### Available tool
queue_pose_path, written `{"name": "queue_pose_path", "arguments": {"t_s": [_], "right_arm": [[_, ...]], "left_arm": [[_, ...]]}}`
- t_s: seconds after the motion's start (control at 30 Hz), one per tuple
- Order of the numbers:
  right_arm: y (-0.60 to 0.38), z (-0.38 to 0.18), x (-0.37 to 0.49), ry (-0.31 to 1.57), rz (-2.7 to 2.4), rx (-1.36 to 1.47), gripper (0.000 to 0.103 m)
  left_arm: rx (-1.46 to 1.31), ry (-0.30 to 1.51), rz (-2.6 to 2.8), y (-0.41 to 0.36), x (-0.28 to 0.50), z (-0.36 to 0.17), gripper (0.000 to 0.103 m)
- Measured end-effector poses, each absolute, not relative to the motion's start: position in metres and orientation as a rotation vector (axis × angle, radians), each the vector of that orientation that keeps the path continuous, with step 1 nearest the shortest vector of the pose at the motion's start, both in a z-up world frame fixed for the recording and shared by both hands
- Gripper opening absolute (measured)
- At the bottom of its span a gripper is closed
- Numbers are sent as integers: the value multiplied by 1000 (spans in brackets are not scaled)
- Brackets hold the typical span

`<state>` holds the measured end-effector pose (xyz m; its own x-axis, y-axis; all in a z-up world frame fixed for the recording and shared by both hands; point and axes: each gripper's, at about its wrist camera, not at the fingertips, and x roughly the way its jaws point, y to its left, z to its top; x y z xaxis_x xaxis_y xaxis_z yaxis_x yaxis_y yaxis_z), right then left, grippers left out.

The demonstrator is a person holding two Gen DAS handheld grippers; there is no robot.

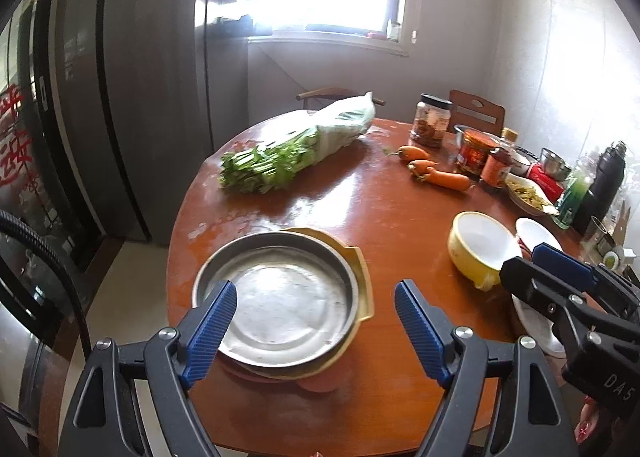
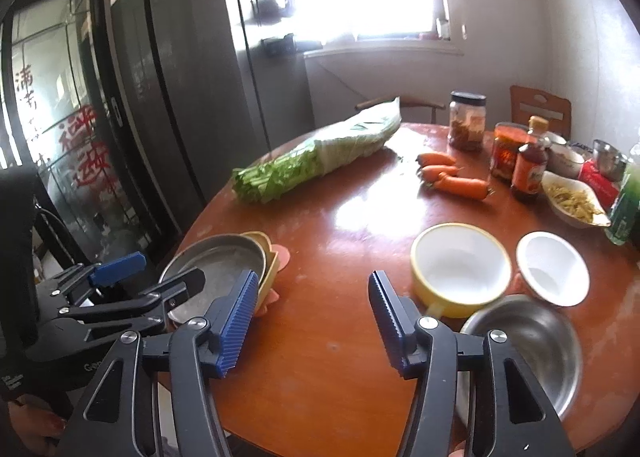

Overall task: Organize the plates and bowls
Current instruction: 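Move the left tool to the rim of the deep steel bowl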

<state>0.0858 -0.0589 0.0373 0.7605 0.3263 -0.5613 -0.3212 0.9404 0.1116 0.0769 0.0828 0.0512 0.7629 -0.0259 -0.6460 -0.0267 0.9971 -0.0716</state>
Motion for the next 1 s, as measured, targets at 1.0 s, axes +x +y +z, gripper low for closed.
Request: {"name": "queue_pose_path", "arguments": {"t_s": [1.0], "right_arm": [[-245,13,70,641,47,108,67]], "left_arm": [[-8,745,-185,-72,99,36,83]]}}
